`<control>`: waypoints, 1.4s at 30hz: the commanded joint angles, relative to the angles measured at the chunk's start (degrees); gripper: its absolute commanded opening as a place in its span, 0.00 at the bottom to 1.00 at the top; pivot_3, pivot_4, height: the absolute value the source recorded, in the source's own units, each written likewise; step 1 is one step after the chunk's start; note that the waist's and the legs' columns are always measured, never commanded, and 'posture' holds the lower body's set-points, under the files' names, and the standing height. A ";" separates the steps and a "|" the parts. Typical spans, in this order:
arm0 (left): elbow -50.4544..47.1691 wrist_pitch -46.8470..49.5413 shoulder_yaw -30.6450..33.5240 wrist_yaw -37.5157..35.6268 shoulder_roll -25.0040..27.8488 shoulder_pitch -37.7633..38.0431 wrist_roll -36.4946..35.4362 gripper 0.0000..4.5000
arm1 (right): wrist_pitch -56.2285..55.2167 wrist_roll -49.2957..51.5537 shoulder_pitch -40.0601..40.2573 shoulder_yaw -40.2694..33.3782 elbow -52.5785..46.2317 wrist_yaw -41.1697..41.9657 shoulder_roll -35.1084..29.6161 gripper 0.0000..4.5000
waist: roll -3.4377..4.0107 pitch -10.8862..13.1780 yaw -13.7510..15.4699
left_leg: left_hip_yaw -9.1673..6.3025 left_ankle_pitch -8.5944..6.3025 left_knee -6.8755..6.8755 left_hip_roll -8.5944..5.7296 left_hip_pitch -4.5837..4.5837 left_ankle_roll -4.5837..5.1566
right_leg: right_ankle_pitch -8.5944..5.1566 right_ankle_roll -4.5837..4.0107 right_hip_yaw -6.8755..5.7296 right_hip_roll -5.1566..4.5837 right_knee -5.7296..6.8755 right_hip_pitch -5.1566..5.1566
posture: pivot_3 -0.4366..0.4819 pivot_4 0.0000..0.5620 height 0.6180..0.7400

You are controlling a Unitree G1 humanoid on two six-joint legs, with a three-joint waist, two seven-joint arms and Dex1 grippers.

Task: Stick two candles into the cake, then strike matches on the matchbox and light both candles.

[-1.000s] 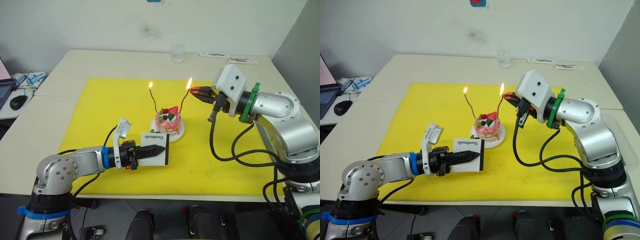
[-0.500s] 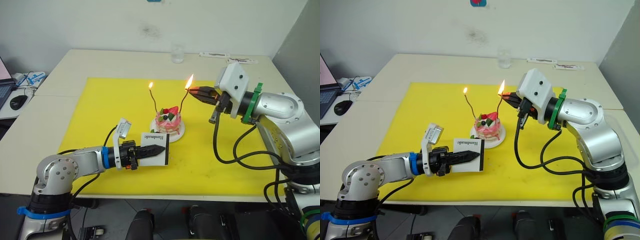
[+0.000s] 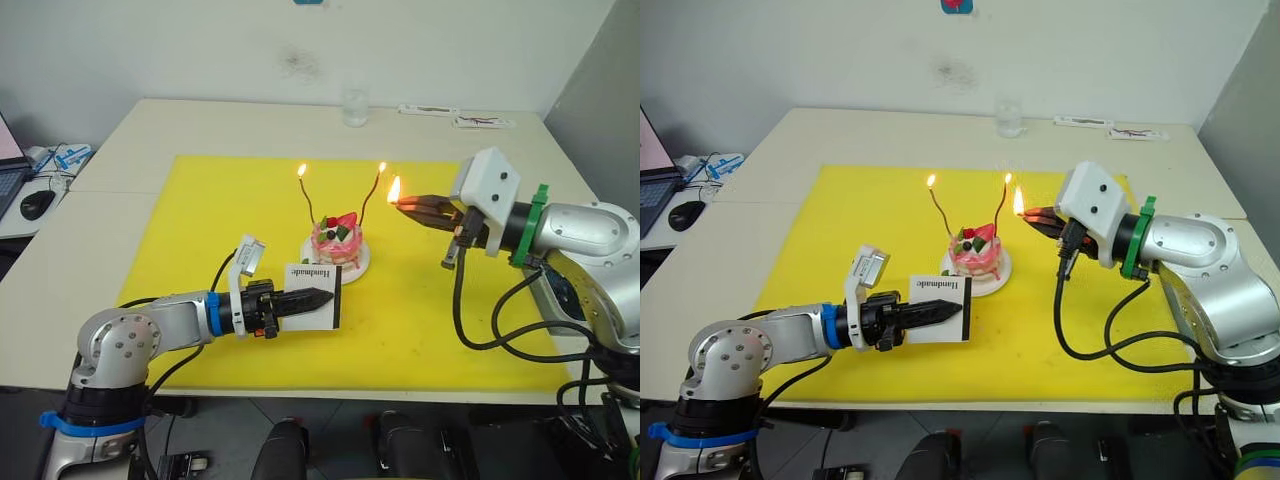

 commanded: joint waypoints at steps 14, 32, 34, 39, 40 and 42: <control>-3.10 -0.02 -4.17 1.59 -6.24 -0.95 -3.37 0.00 | -0.43 -14.34 32.05 -29.68 7.48 -12.00 -7.41 0.01 | 0.01 -0.02 -0.20 | 0.23 0.00 0.06 -0.04 0.15 0.02 | -0.08 -0.10 0.27 0.00 0.01 0.07 | 0.48 0.27 1.00; -2.88 -0.89 -3.54 2.11 -5.49 -0.32 -2.58 0.00 | -4.30 -15.83 33.59 -28.30 10.96 -15.51 -5.03 0.93 | 0.02 -0.02 -0.15 | 0.35 0.01 0.05 -0.05 0.33 0.02 | -0.07 -0.08 0.42 0.01 -0.05 0.25 | 0.48 0.27 1.00; -2.84 -1.03 -3.46 2.36 -5.34 -0.30 -2.64 0.00 | -5.61 -15.53 33.50 -28.98 10.10 -15.06 -5.36 1.00 | 0.02 -0.02 -0.15 | 0.35 0.01 0.05 -0.05 0.33 0.02 | -0.07 -0.07 0.42 0.01 -0.05 0.25 | 0.48 0.27 1.00; -2.86 -0.16 -2.93 3.37 -4.62 -0.08 -3.69 0.00 | -9.25 -13.42 33.36 -30.18 7.03 -11.80 -6.10 1.00 | 0.02 -0.02 -0.14 | 0.35 0.01 0.05 -0.05 0.34 0.03 | -0.07 -0.06 0.42 0.01 -0.04 0.25 | 0.48 0.27 1.00; -2.97 0.30 -2.73 3.54 -4.04 0.04 -4.04 0.00 | -10.10 -12.67 33.43 -30.42 6.27 -10.62 -6.24 1.00 | 0.02 -0.02 -0.14 | 0.35 0.01 0.05 -0.04 0.34 0.02 | -0.07 -0.06 0.42 0.01 -0.04 0.25 | 0.48 0.27 1.00; -2.79 0.91 -2.39 3.66 -2.92 0.11 -4.32 0.00 | -11.49 -11.28 33.44 -30.49 5.07 -8.51 -6.37 1.00 | 0.02 -0.02 -0.15 | 0.35 0.01 0.05 -0.04 0.33 0.02 | -0.07 -0.06 0.42 0.01 -0.05 0.25 | 0.48 0.27 1.00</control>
